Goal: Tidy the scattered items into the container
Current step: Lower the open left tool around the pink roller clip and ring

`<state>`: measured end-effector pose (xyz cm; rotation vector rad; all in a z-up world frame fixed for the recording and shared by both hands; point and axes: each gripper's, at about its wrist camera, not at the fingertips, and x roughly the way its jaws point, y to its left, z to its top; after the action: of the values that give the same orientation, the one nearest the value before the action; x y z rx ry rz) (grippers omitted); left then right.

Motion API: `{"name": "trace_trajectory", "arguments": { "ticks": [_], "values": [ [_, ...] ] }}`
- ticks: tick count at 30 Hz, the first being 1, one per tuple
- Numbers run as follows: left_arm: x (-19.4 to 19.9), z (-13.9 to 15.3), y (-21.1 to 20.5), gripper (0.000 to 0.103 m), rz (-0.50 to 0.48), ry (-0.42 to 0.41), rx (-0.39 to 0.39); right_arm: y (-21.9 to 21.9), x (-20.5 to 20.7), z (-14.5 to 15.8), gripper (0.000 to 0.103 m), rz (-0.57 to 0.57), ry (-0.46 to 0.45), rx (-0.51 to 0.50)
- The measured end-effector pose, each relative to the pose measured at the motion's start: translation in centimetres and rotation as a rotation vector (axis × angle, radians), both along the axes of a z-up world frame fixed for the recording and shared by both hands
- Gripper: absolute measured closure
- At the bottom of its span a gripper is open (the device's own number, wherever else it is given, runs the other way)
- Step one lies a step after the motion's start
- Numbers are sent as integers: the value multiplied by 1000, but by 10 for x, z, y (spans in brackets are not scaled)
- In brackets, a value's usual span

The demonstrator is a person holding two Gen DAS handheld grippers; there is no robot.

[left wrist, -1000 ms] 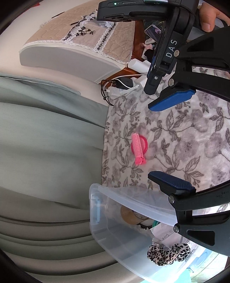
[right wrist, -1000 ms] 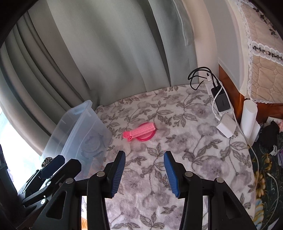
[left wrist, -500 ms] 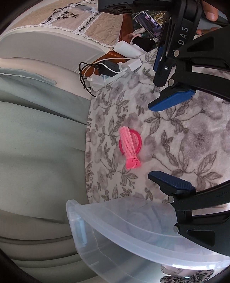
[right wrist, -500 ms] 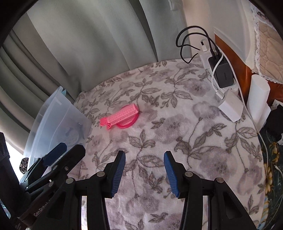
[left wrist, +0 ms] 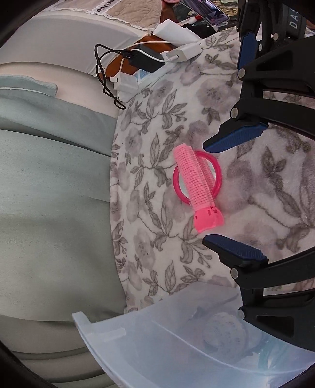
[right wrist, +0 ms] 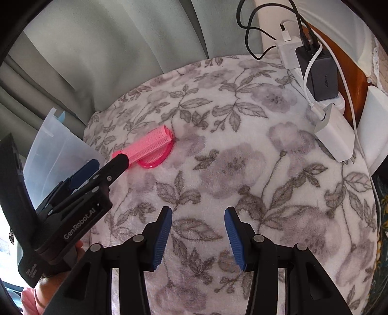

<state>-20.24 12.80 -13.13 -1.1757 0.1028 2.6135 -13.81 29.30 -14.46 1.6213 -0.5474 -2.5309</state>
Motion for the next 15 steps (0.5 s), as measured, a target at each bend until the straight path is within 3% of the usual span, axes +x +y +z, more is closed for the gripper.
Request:
{"name": "trace_trajectory", "arguments": {
  "ticks": [9,15],
  "values": [
    [-23,-20,12,32,-29,46,-93,5,-10,-14,54,-19,-26,0],
    [-36,-28,8,32,-9,23,-105,4,-15,-20,54,-13,-34,2]
  ]
}}
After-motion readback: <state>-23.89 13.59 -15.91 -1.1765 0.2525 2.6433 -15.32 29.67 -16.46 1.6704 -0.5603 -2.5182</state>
